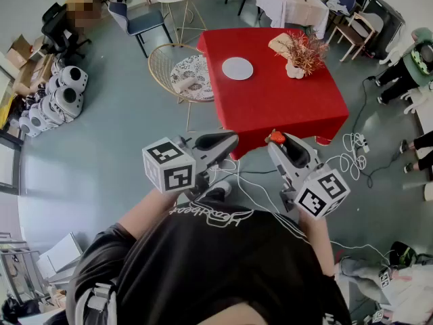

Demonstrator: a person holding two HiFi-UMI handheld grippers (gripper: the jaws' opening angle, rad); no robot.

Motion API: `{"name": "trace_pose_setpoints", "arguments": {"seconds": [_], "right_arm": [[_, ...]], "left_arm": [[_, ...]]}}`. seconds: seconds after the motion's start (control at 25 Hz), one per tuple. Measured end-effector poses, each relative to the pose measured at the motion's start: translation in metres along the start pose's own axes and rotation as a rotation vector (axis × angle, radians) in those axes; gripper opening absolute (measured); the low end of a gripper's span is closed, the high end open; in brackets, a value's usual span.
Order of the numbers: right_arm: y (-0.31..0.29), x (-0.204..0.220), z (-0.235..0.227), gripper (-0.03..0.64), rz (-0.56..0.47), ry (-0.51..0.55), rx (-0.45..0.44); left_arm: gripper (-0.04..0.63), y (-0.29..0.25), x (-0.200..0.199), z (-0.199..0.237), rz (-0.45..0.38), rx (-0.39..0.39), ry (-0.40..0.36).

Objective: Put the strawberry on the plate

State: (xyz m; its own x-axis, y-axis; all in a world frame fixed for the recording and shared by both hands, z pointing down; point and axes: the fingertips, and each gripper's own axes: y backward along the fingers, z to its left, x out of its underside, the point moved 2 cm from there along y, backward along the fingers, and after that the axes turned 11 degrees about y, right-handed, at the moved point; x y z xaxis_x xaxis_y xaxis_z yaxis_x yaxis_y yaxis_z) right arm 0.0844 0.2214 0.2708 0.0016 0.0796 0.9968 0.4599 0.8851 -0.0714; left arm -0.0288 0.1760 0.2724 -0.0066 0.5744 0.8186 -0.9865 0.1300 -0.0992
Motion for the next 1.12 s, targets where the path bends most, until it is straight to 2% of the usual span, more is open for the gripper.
{"name": "trace_pose_setpoints", "arguments": {"seconds": [0.48, 0.8, 0.96, 1.12], "right_arm": [[0.008, 0.007, -0.014, 0.135, -0.011, -0.018, 0.011], [0.006, 0.025, -0.027, 0.135, 0.016, -0.035, 0.016], [-0.01, 0.036, -0.046, 0.135, 0.036, -0.058, 0.016], [-0.042, 0.05, -0.066, 0.135, 0.049, -0.089, 0.014]], "left_arm": [[0.008, -0.021, 0.006, -0.001, 0.036, 0.006, -0.007], [0.008, -0.034, 0.019, 0.011, 0.074, -0.016, 0.031], [0.008, -0.044, 0.013, 0.032, 0.081, -0.03, 0.048], [0.008, -0.048, 0.006, 0.075, 0.074, -0.045, 0.074]]}}
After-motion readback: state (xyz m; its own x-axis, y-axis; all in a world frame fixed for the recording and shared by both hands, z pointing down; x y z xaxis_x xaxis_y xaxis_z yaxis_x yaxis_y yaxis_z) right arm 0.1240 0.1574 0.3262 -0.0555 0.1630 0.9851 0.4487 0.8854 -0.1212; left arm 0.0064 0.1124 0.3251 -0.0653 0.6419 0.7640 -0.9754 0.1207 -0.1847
